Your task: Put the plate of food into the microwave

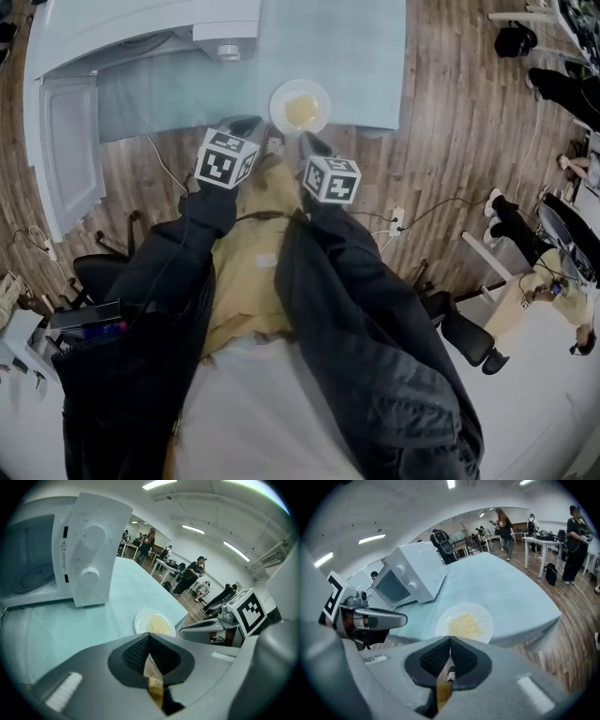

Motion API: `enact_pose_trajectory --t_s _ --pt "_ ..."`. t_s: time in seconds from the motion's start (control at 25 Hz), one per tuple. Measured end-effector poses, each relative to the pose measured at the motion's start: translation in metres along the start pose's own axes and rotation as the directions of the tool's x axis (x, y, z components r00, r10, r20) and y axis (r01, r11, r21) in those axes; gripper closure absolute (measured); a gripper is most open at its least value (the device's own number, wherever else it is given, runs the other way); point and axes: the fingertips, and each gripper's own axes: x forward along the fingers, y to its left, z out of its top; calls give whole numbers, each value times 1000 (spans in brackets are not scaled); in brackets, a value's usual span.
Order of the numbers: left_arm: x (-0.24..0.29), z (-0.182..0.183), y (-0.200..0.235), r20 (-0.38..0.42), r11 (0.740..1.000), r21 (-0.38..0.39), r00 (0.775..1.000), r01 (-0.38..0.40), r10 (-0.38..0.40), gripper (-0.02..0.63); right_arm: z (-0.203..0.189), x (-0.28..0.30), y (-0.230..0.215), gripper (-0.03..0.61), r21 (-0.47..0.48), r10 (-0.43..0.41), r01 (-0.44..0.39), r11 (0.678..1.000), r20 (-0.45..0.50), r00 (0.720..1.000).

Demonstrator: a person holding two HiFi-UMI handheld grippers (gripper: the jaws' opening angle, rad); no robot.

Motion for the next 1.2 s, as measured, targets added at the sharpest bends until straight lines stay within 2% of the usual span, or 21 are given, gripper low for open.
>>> enact_pose_trajectory --t_s 0.08,0.16,0.32,0.48,0.8,0.96,1.2 --pt "6 -7 -3 -24 1000 -3 1000 2 -2 618 -5 1 -11 571 19 -19 19 1000 -9 1000" --pt "11 -11 -4 -38 1000 -8 999 0 -1 618 -10 3 -21 513 44 -32 33 998 -15 999" --pt "18 -16 -6 -52 1000 -12 999 3 -4 618 -18 10 -37 494 106 -44 46 993 -19 999" --pt "22 -24 -7 -64 1000 -18 998 3 -4 618 -24 21 -46 422 187 -33 38 982 -30 999" --pt "21 -38 -4 -84 999 -40 996 -5 2 618 -34 42 -49 413 322 31 -12 947 -52 998" --pt "18 -44 0 -83 998 -54 996 -12 8 618 -36 47 -48 417 419 83 -63 906 -28 996" --pt "13 -48 5 -72 997 -80 997 -19 14 618 -36 47 -48 478 593 174 -168 788 48 984"
